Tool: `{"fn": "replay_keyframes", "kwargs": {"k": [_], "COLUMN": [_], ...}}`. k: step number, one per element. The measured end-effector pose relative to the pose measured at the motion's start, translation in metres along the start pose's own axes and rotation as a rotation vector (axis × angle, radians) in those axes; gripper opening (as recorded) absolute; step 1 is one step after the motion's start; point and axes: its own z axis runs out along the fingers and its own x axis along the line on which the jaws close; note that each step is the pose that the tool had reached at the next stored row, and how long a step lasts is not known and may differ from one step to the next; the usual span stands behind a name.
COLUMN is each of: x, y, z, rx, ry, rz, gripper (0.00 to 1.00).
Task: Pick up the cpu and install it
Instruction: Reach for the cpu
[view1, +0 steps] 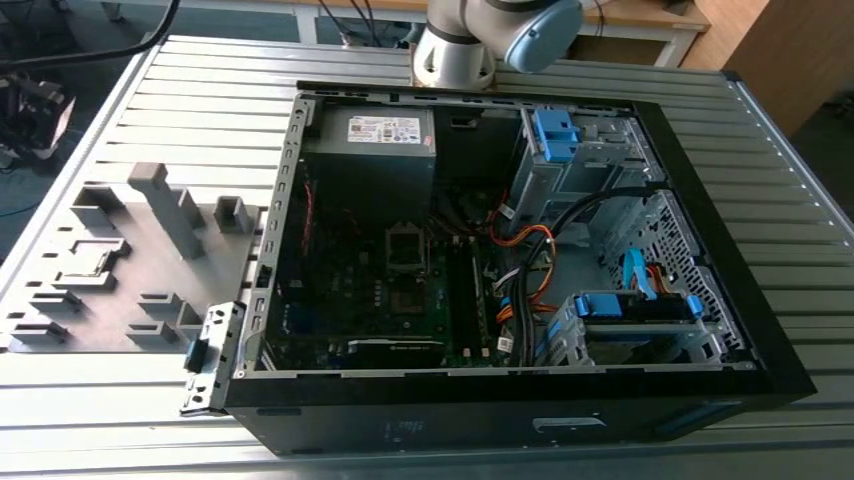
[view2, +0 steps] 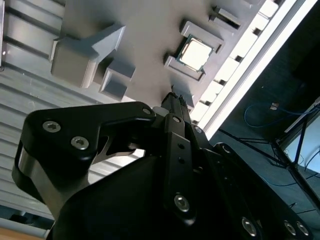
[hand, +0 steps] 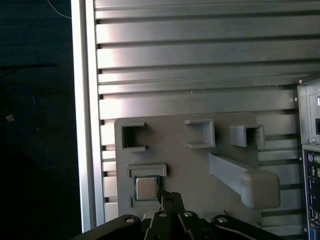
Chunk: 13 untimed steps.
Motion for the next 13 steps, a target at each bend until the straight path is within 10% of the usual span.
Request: {"fn": "replay_keyframes", "kwargs": {"k": [7,13], "x": [-0.0013,-0.0017], "y": [-0.0207,-0.0252], "z": [0.0085,0.0191], "rx": [-0.0001,0.0], "ry": [-0.0001,0.0002], "rz": [0.0,0.0], "gripper": [0.11,0.11]}}
